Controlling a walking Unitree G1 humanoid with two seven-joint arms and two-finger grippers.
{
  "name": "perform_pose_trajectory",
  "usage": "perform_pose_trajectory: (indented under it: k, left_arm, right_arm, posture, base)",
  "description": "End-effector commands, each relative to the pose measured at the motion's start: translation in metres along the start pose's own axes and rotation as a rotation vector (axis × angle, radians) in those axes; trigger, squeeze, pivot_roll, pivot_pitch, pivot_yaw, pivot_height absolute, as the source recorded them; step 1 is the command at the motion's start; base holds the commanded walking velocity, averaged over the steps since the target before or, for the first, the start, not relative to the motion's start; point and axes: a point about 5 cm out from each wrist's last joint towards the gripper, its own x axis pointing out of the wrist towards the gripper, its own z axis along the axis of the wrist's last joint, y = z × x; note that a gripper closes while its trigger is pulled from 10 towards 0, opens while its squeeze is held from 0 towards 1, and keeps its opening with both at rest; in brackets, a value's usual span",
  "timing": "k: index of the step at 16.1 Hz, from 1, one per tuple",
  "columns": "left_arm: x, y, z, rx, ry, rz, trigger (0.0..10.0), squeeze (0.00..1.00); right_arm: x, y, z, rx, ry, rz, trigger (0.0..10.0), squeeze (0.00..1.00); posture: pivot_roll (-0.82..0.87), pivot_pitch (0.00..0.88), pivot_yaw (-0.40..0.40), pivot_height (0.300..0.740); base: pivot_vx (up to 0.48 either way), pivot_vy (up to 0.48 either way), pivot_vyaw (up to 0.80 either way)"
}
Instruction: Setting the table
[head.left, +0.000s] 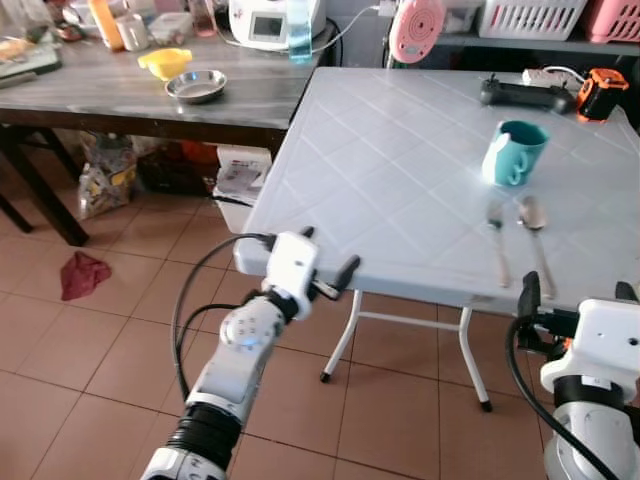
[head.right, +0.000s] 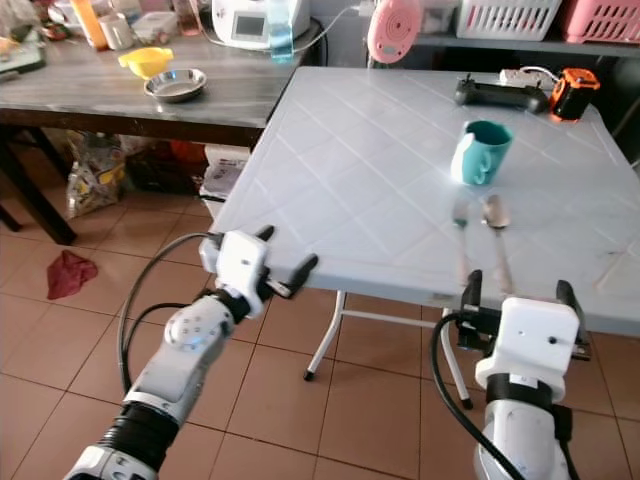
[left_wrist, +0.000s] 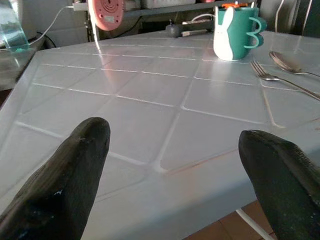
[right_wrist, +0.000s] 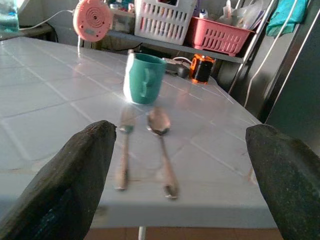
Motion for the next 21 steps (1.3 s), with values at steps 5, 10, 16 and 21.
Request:
perform_pose_trajectory:
  k: [5,10,16,21]
  left_arm:
    - [0.0043,-0.0082,0.0007,-0.003,-0.002,-0.022,10.0,0.00]
    - [0.0043,-0.0039,0.0036,-0.009,-0.020,-0.001,10.0,0.00]
    - [0.0047,-0.0045,0.0059,-0.031,-0.038,-0.029,10.0,0.00]
    - [0.0045,-0.0049,0.0058,-0.031,-0.039,-0.039,10.0,0.00]
  right_arm:
    - [-0.0002,-0.0047,0.0004,-0.001,0.006,-0.025,10.0,0.00]
    - [0.0011,-0.0048,0.0009,0.008,0.005,-0.027,10.0,0.00]
    - [0.0022,-0.0047,0.0020,0.012,-0.001,-0.024,10.0,0.00]
    - [0.0027,-0.0034,0.0015,0.015,0.000,-0.019,10.0,0.00]
  posture:
    - [-0.10,0.103,0.052,0.740]
    - [-0.10,0.102,0.053,0.740]
    - [-0.10,0.093,0.052,0.740]
    - [-0.09,0.091,0.051,0.740]
  base:
    - [0.000,-0.337,0.00]
    - [0.000,0.000,0.00]
    - [0.000,0.000,0.00]
    - [0.286,0.000,0.00]
